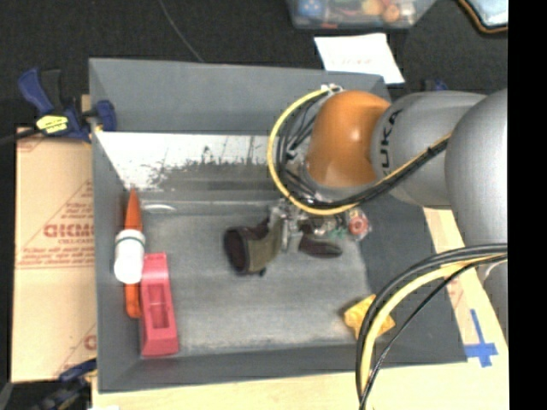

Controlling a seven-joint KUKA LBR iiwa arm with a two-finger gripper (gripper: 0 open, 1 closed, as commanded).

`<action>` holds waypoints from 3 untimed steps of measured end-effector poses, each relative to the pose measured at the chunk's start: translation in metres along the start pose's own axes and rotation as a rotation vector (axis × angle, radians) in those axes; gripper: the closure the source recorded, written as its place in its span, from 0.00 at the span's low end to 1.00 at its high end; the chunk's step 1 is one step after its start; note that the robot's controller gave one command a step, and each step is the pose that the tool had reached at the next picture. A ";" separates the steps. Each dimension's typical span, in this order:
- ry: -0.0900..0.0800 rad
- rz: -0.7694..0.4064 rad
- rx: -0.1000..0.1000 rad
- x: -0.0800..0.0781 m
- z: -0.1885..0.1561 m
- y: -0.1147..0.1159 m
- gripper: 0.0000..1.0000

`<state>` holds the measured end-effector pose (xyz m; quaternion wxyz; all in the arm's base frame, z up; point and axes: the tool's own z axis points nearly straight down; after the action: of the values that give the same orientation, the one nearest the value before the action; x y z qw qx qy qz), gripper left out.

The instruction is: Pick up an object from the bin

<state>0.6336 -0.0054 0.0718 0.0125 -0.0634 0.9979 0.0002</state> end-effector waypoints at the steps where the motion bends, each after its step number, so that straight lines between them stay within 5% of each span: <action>1: 0.000 0.000 0.000 0.000 0.000 0.000 1.00; 3: -0.004 0.002 0.000 -0.001 -0.034 0.000 1.00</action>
Offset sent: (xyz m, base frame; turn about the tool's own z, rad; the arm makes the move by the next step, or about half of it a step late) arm 0.0000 0.0000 0.0103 -0.0003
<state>0.6336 -0.0057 0.1058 0.0143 -0.0623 0.9980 0.0004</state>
